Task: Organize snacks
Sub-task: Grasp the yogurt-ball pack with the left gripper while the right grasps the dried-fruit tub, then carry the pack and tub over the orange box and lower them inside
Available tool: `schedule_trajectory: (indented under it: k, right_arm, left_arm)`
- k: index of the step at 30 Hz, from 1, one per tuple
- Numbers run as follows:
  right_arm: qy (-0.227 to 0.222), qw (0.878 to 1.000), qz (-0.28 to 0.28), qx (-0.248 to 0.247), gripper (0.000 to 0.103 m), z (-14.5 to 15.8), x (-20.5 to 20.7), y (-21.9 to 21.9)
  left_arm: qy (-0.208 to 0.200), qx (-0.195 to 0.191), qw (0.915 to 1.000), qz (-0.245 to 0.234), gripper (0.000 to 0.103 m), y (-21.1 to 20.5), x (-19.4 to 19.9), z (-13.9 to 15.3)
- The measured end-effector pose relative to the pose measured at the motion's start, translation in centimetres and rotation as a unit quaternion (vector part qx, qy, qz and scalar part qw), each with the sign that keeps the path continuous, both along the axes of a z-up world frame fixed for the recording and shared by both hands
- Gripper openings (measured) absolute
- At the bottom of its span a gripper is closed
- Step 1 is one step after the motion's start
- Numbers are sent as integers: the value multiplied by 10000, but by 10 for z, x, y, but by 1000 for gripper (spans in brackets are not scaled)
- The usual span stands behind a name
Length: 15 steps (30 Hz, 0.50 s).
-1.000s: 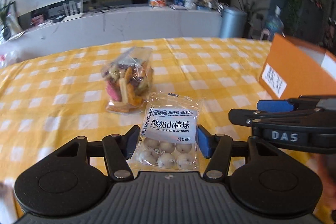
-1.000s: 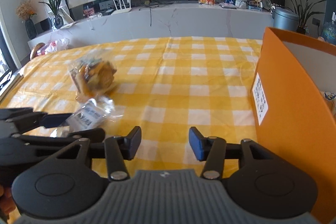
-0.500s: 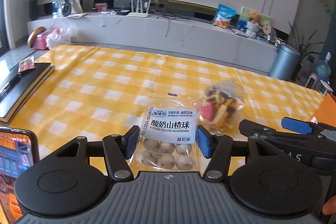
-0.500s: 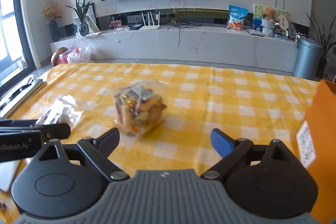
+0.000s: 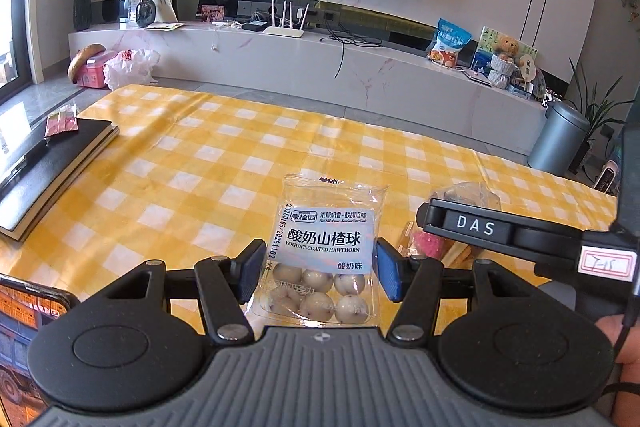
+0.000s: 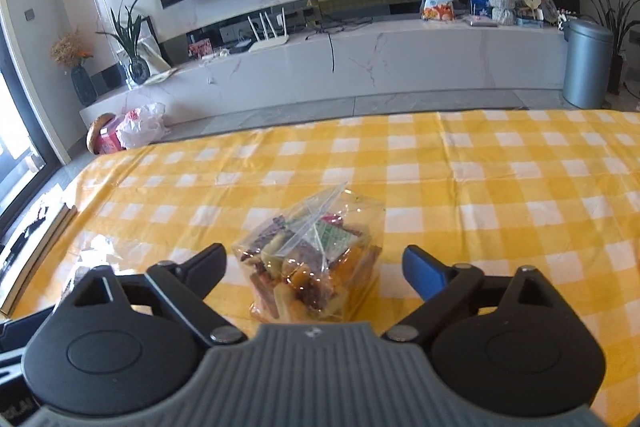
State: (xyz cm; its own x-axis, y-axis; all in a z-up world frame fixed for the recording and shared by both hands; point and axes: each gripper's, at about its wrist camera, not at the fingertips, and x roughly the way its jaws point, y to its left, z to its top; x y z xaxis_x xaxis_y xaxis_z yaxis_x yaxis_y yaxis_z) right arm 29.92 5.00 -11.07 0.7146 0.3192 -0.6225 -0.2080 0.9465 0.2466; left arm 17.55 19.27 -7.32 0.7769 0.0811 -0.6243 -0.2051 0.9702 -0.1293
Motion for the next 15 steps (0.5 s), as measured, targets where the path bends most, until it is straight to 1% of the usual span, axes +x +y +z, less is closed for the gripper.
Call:
schedule_trajectory:
  k: [1,3,4,6,7,11,15]
  right_arm:
    - [29,10000,9,5,83,-2,2,0]
    - [23,10000,31,-11,80,-4,3,0]
    - [6,10000,72,-16,73,-4,4,-1]
    - [-11,9998,165,-84,68,-4,3,-1]
    - [-35,9997,206,-108,63,-3,2,-2]
    - [-64,9995,316,-70,56,2,-4,-8]
    - [-211,9990,393,-86,53,15,-15,-16]
  left_arm:
    - [3,6,10000,-10,66,-1,0,0]
    - [17,-4,10000,-30,66,-2,0,-1]
    - [18,-11,10000,-37,66,-2,0,-1]
    - [31,-22,10000,-39,66,-3,0,-1]
    - [37,-25,10000,-46,67,-4,-1,0]
    - [53,-41,10000,-73,66,-10,-6,4]
    - [37,-72,9999,-102,66,-18,-14,12]
